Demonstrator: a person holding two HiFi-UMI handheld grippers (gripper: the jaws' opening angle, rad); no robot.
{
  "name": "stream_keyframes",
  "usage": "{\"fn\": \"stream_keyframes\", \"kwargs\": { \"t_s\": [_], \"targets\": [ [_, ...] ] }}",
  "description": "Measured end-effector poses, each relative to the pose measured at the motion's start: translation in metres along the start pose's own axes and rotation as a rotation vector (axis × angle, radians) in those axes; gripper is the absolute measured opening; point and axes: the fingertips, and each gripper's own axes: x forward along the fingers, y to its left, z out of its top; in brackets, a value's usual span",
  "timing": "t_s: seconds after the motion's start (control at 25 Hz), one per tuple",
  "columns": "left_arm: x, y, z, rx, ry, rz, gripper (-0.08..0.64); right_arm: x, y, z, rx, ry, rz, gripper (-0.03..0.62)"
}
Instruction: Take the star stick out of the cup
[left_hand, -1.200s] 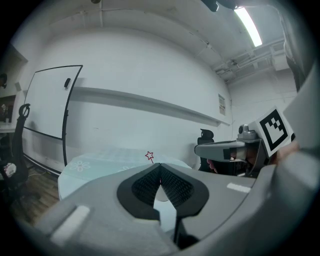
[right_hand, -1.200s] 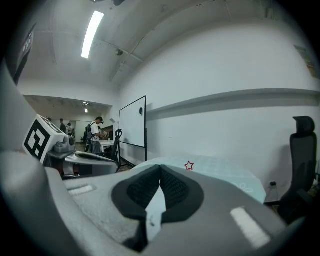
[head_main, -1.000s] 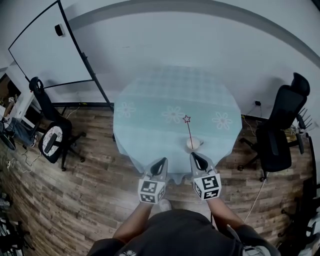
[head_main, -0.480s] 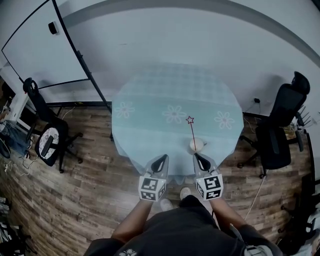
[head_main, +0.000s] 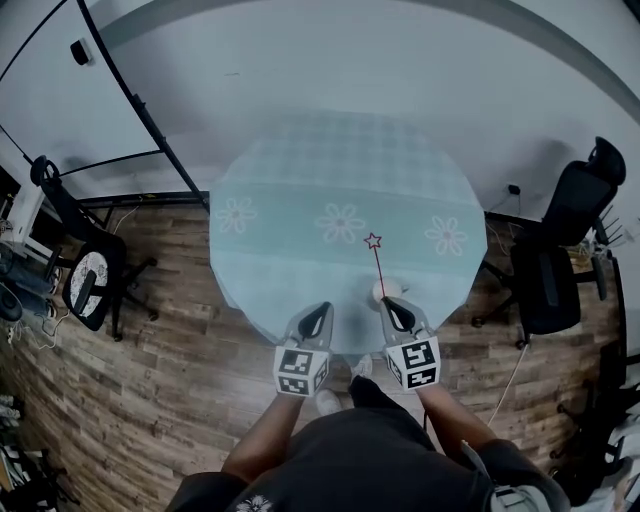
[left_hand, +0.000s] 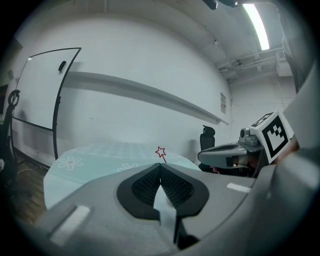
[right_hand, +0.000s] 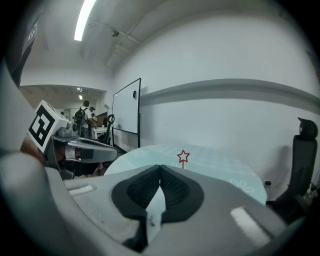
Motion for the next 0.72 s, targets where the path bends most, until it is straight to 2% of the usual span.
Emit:
{"fn": "stream_keyframes", "kwargs": {
  "t_s": [0.72],
  "targets": [
    [0.067, 0.034, -0.044, -0.078, 0.103, 0.053, 0.005, 0.075, -0.048, -0.052, 0.023, 0.129, 0.006, 0.005]
  ]
}}
